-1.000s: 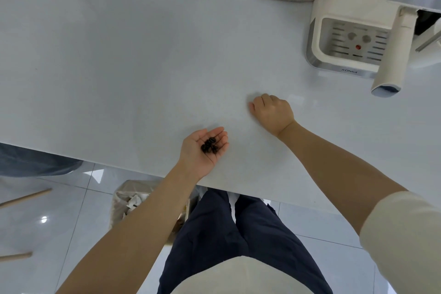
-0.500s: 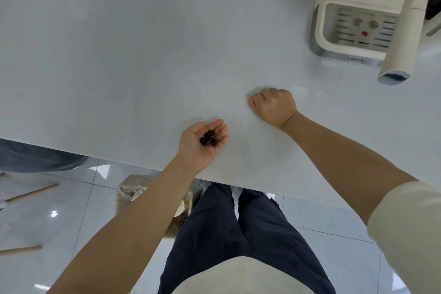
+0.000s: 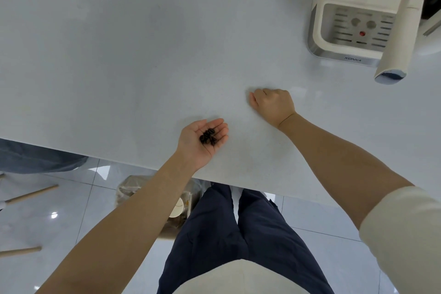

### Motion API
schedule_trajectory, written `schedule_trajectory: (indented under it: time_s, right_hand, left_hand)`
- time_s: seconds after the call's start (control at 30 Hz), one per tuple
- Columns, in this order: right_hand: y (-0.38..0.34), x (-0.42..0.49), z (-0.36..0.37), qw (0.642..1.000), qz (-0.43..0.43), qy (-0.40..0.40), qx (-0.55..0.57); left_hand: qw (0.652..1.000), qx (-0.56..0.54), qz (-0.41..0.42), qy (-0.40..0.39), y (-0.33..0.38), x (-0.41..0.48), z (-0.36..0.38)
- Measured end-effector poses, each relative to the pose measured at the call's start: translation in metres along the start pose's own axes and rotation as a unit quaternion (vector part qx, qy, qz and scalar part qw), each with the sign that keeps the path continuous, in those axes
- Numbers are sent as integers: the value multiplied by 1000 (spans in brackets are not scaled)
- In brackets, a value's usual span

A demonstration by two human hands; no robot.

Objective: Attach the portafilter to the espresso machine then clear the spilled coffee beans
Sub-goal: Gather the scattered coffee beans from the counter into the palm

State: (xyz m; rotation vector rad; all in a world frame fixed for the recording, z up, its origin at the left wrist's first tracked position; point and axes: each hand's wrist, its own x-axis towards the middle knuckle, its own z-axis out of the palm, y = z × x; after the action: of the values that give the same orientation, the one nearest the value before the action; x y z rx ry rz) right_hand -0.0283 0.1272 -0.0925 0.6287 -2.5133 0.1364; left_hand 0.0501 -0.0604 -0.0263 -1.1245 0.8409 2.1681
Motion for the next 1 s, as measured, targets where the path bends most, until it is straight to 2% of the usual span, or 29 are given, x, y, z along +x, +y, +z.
schedule_trajectory:
  time_s: [0.13,0.37,0.47,0.7,0.87,0.93,1.0]
  right_hand:
    - [-7,2,-9,996,50,-22,70]
    - [-43,20,-49,971,4,-22,237]
    - [-57,24,-64,969,-20,-23,247]
    - [-65,18,-81,968,-9,-31,250]
    - [-64,13,-93,959,-19,-66,276]
    - [-62,14,-99,952,1,-80,297]
    - [-55,16,-103,947,35,-101,303]
  left_hand:
    - [1000,7,-9,-23,-3,-1,8]
    - [999,14,-14,-50,-12,-5,34]
    - [998,7,-11,-67,-17,-9,47]
    - [995,17,-1,-95,-24,-15,60]
    - [997,26,-2,-77,-26,-12,55]
    - [997,48,10,-58,-25,-13,55]
    - [999,24,8,-47,-25,-14,54]
